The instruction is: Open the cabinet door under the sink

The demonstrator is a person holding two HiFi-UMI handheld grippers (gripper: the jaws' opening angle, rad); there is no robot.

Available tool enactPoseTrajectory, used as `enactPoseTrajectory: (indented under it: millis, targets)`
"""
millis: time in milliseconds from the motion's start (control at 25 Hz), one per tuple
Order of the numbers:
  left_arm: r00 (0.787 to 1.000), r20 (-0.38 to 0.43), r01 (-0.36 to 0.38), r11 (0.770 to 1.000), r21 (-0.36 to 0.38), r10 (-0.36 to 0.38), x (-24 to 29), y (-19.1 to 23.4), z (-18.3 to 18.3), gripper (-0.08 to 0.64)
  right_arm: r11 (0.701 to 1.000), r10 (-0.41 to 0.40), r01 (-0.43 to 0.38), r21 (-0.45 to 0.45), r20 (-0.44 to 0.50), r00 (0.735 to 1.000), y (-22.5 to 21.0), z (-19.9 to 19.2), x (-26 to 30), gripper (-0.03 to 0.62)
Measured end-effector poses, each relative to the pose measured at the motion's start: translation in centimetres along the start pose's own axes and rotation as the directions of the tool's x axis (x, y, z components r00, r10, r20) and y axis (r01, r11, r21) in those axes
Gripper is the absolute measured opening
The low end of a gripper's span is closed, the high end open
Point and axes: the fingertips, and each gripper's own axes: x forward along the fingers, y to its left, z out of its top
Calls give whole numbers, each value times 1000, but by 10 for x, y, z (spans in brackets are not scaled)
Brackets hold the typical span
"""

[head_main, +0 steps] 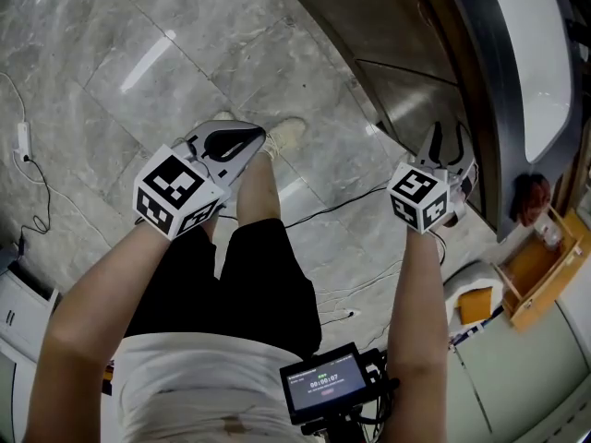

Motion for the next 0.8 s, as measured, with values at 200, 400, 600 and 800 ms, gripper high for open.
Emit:
enactPoseTrajectory:
  millis: [200, 400, 600, 800]
  targets:
    - [1000, -19, 19, 1000, 15, -19, 3, -9, -8, 9, 990, -104, 100, -103, -37, 994, -9, 3, 12, 184]
    - [999, -34, 35, 998, 44, -34, 6, -22, -12, 8, 967, -192, 173, -187, -89, 977, -8, -1, 22, 230]
    - [998, -51, 41, 998, 41, -39, 8, -25, -19, 8, 945, -275, 251, -208, -97, 956, -12, -4, 30, 242]
    - [996, -69, 51, 998, 43, -48, 7, -32, -25, 9, 936, -326, 308, -172, -88, 941, -16, 0, 33, 242]
